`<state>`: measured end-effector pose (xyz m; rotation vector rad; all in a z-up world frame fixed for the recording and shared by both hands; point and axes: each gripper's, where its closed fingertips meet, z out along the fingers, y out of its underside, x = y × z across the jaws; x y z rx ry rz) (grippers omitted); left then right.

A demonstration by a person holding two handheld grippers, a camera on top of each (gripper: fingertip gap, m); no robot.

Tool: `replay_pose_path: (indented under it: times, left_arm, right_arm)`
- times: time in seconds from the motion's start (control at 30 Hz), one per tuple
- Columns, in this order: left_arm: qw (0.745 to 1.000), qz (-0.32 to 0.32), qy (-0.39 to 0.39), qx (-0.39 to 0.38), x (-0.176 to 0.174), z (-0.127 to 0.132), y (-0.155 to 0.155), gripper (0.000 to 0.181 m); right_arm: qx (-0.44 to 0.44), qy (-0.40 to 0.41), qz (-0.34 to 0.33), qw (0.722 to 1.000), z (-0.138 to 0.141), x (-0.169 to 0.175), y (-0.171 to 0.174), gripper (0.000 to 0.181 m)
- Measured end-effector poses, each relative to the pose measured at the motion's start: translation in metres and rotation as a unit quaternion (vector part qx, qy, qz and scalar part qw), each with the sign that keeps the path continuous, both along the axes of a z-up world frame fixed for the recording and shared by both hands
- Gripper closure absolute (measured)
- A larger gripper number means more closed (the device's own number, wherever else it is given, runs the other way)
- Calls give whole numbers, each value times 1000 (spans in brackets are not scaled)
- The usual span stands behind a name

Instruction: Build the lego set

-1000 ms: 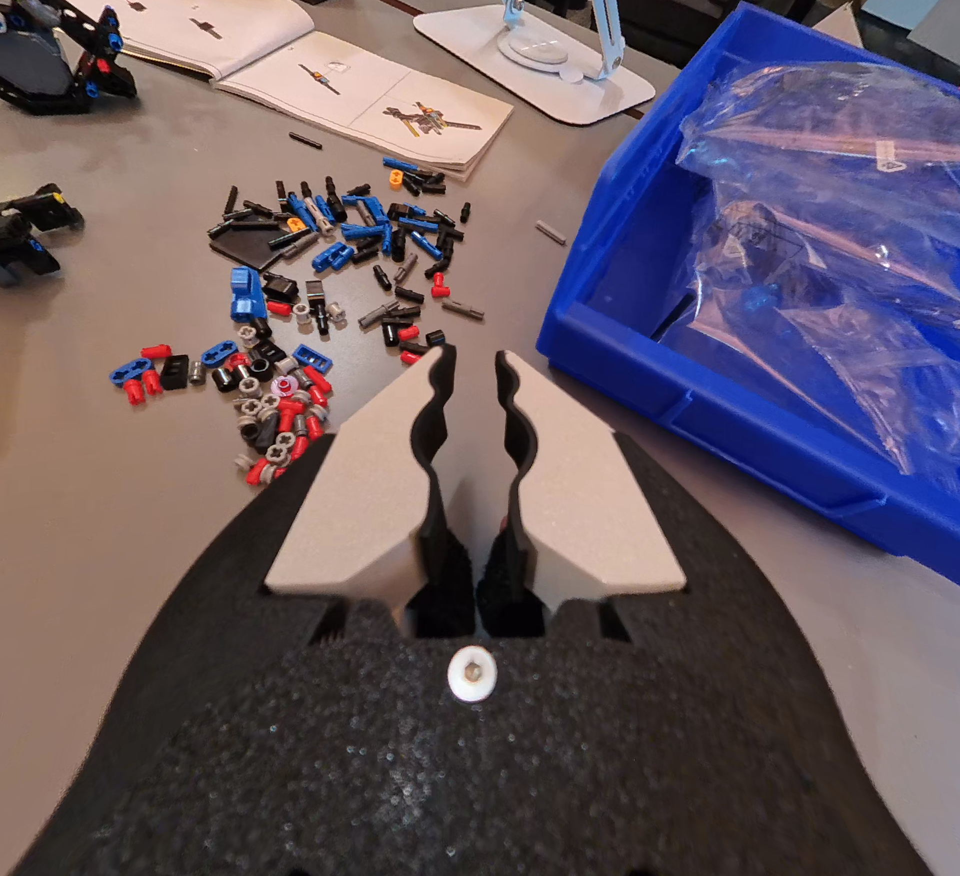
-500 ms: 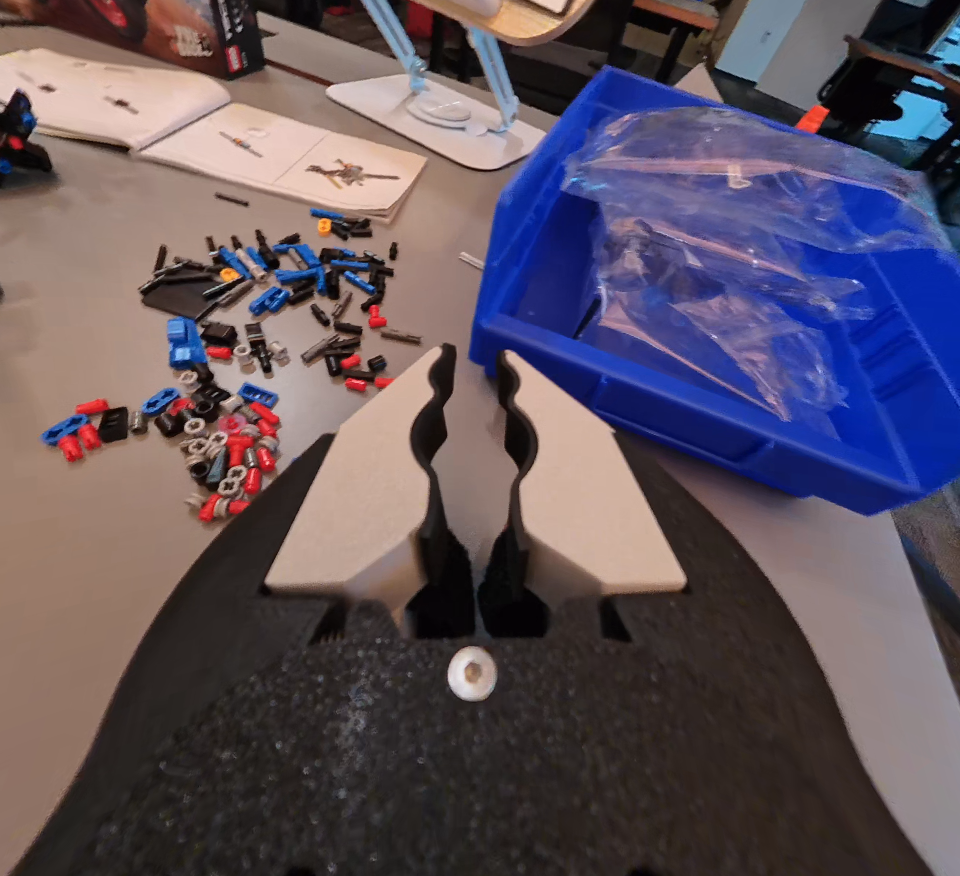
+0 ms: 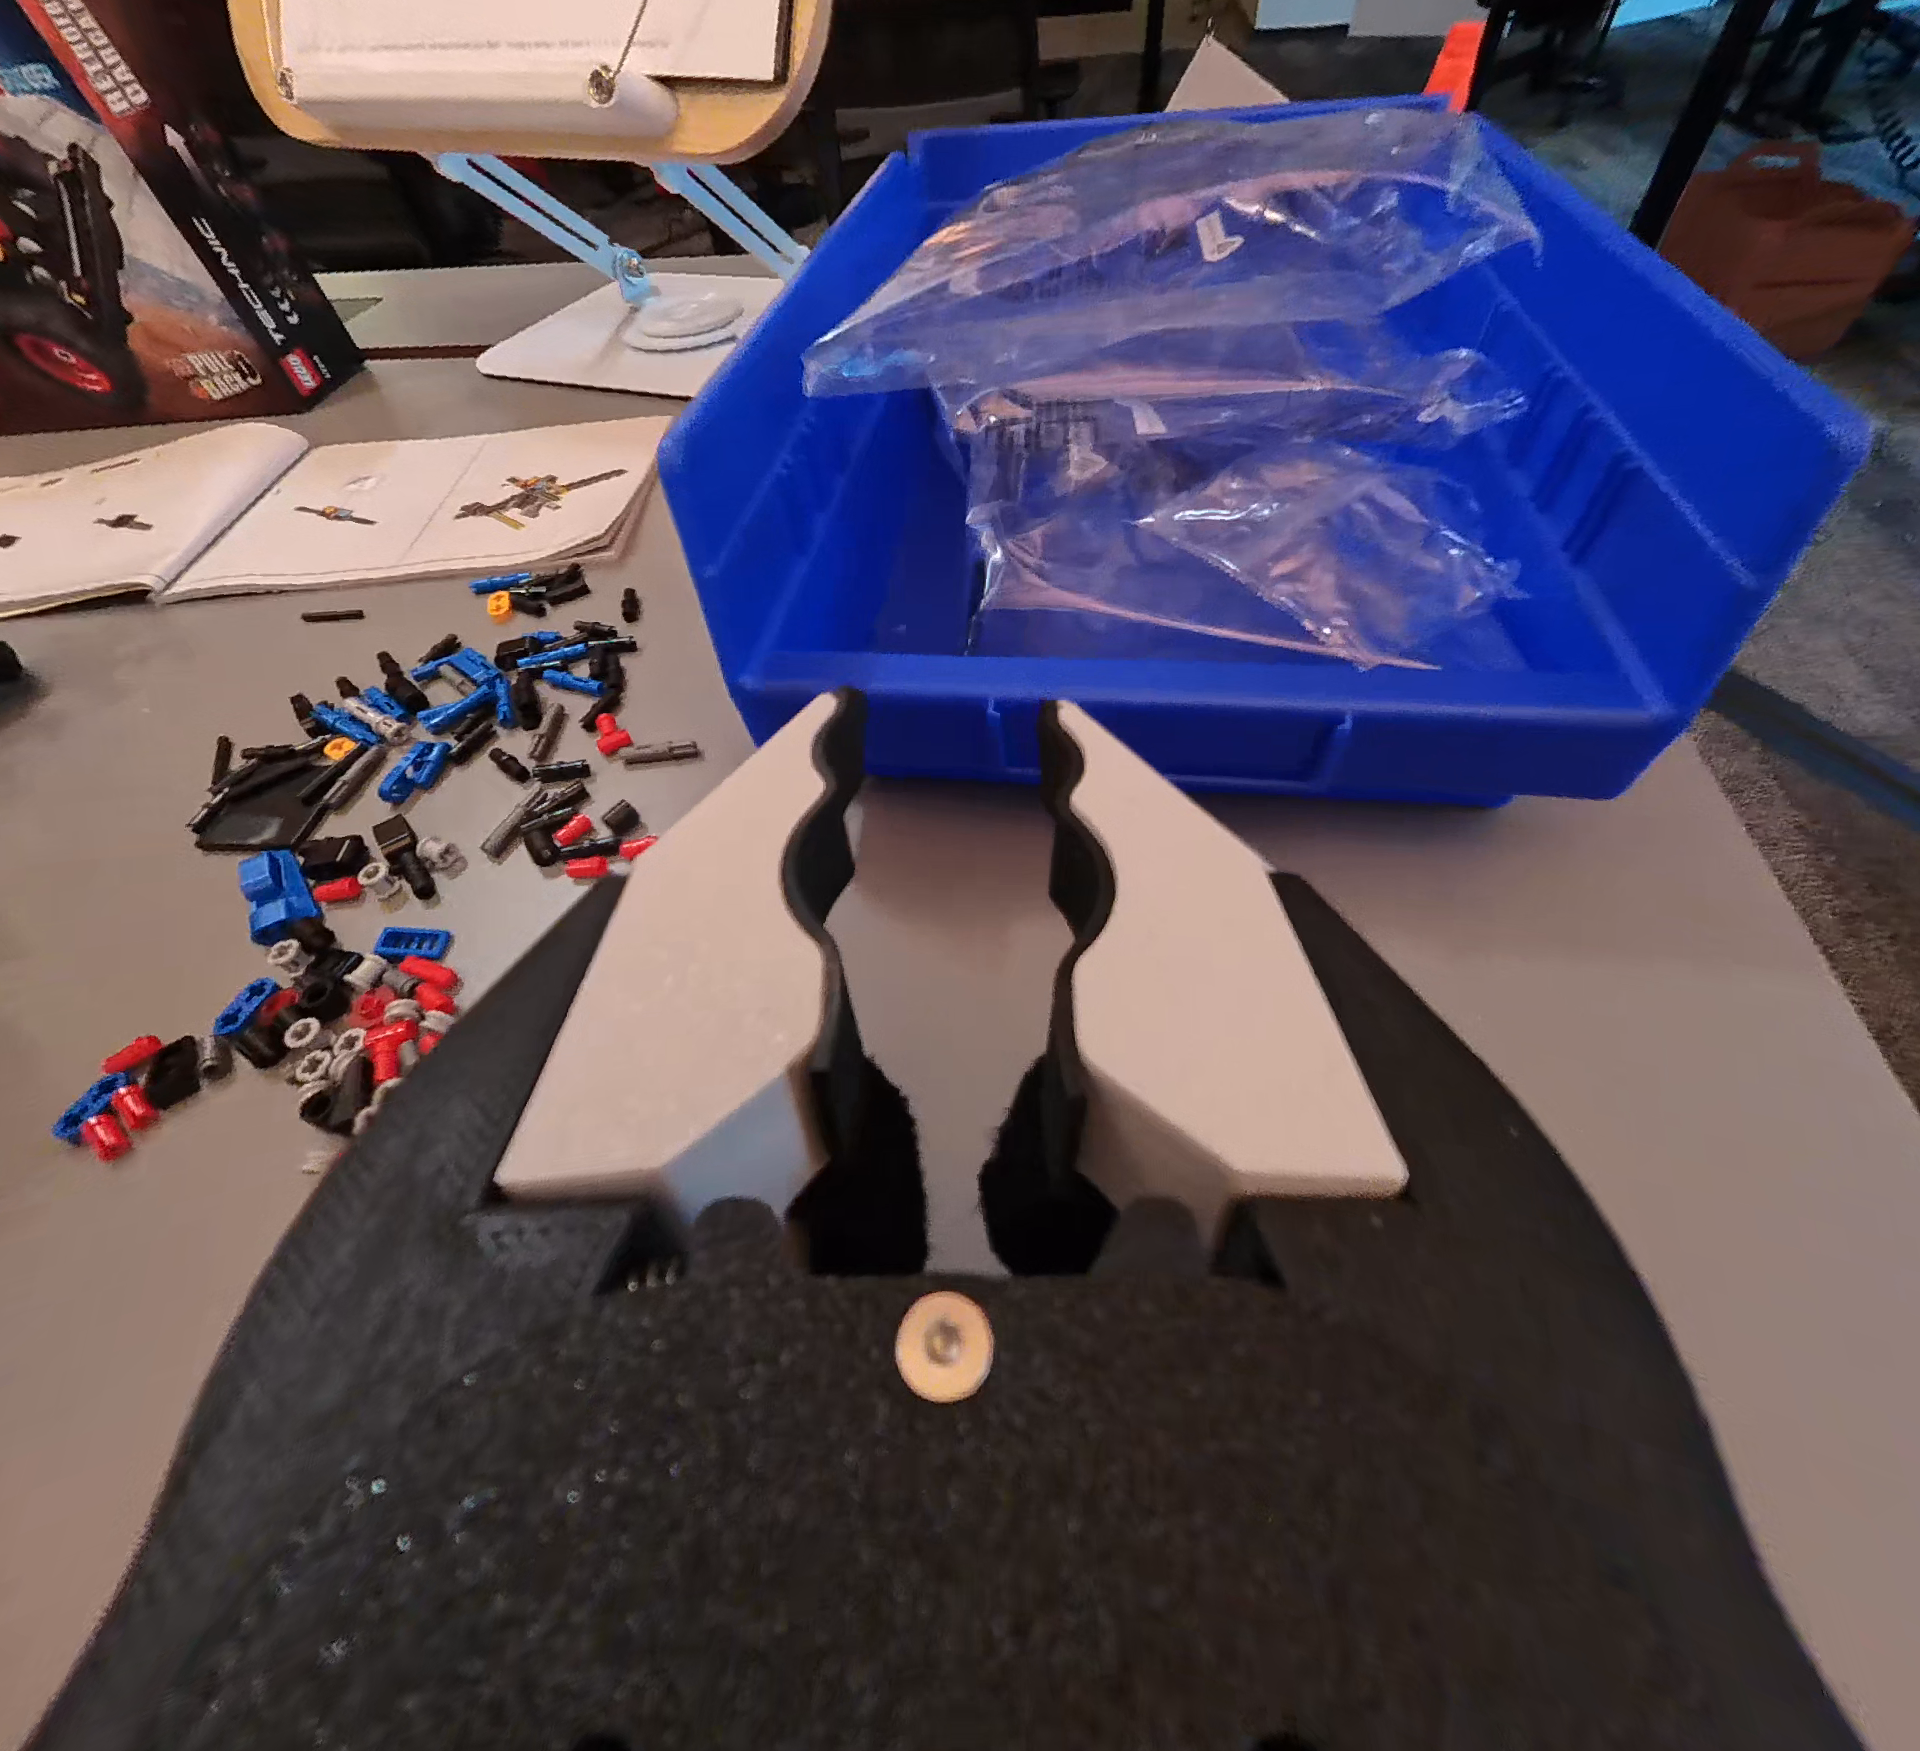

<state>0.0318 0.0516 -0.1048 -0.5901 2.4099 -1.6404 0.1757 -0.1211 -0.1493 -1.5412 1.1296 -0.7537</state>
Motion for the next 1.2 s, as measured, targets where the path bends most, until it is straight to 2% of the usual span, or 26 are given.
replay_pose_path:
  times: [0.1, 0.17, 0.27, 0.33, 0.43, 0.5, 0.57, 0.63, 0.7, 0.83, 0.97, 1.07, 1.2]
  left_arm:
    - [1000, -9, -9, 10, -2, -6, -11, 157]
    - [1000, -4, -9, 13, -1, -8, -10, 157]
    - [1000, 5, -10, 2, -3, -5, -1, 157]
    - [1000, 20, -13, -4, -2, -2, 9, 157]
    - [999, 36, -13, -3, -5, -2, 23, 157]
    - [998, 59, -23, 4, -3, -2, 35, 157]
    - [997, 76, -30, 3, -3, 1, 45, 157]
    - [996, 84, -30, -1, -5, 4, 54, 157]
    - [996, 87, -32, -3, -8, 7, 61, 157]
    - [996, 83, -38, 5, -14, 7, 69, 157]
    - [997, 67, -40, 23, -19, 6, 67, 157]
    - [996, 50, -62, 46, -22, 11, 62, 157]
    - [993, 30, -77, 80, -21, 17, 55, 157]
  right_arm:
    - [1, 7, 4, 1000, -1, 3, -1, 149]
    - [-50, 11, 23, 998, 3, 13, -1, 158]
    - [-116, 77, 99, 985, 9, 36, 9, 153]
    - [-173, 91, 111, 974, 9, 58, 5, 154]
    - [-236, 155, 156, 947, -14, 70, 13, 153]
    - [-277, 167, 159, 933, -28, 79, 15, 153]
    - [-289, 168, 162, 929, -31, 83, 19, 160]
    - [-326, 179, 156, 915, -34, 83, 14, 175]
    - [-357, 166, 149, 907, -29, 85, 9, 181]
    - [-282, 158, 153, 934, 4, 90, 13, 181]
    - [-118, 175, 202, 956, 47, 82, 22, 181]
    - [27, 214, 242, 946, 68, 76, 26, 181]
    - [152, 285, 278, 905, 59, 70, 30, 181]
